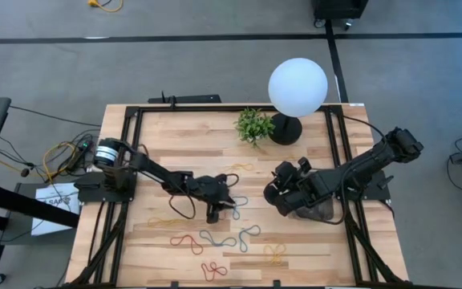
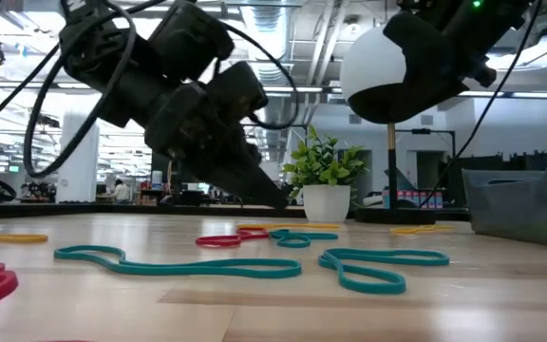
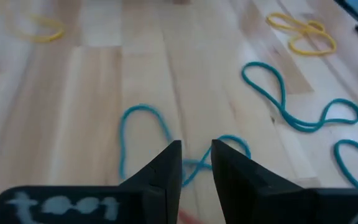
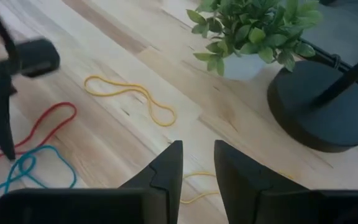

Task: Pick and place items into bin
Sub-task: Put the top blue rubber band into the black transparent bin

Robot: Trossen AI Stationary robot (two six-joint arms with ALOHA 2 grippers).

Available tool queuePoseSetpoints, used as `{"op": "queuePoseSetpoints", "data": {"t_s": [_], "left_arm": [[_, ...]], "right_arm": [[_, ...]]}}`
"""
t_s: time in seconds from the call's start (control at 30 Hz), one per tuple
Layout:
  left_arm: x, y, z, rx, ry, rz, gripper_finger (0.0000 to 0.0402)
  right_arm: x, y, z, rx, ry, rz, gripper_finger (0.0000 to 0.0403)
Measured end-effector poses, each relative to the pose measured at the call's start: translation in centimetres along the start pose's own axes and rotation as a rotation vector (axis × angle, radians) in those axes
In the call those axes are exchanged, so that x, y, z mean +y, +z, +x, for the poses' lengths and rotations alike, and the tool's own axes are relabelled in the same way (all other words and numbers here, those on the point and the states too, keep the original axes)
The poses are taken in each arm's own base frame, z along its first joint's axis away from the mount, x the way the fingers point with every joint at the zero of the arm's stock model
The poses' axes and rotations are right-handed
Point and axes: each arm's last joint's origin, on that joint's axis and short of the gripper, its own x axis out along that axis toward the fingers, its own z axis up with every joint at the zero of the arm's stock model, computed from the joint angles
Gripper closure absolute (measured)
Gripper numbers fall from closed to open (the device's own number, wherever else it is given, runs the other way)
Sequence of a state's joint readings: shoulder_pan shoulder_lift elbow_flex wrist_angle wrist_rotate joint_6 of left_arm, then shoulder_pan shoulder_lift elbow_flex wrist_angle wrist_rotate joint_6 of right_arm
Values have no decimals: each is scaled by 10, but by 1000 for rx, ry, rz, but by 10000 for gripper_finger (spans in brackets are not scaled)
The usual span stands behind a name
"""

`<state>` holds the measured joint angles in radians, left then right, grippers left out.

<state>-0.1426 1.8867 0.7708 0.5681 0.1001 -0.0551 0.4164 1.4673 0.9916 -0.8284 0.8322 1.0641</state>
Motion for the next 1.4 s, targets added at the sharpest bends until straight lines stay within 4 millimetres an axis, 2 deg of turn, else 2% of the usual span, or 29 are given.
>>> {"op": "queuePoseSetpoints", "data": {"t_s": [0.2, 0.33, 0.6, 0.7, 0.87, 0.97, 1.07, 1.2, 1.3, 1.4], "left_arm": [[-5, 0, 17, 76, 43, 78, 326], [-3, 0, 19, 167, 119, 99, 326], [-2, 0, 19, 204, 125, 118, 326], [-2, 0, 19, 205, 127, 117, 336], [-2, -2, 19, 219, 131, 106, 393], [-2, -1, 19, 213, 138, 78, 398], [-3, 3, 13, 214, 172, 65, 400], [-1, 15, -8, 255, 322, 85, 401], [1, 26, -25, 264, 452, 104, 401], [1, 37, -33, 211, 507, 103, 401]], "right_arm": [[1, 0, 0, -2, 5, 6, 317], [4, 2, 0, -2, 41, 24, 317], [29, 7, 5, -48, 203, -149, 317], [43, 9, 14, -63, 292, -232, 317], [63, 13, 34, -48, 496, -299, 317], [67, 13, 48, 12, 578, -302, 317], [65, 12, 61, 61, 564, -288, 317], [61, 13, 69, 109, 560, -273, 317], [64, 13, 73, 89, 573, -270, 317], [65, 20, 77, 46, 594, -239, 317]]}}
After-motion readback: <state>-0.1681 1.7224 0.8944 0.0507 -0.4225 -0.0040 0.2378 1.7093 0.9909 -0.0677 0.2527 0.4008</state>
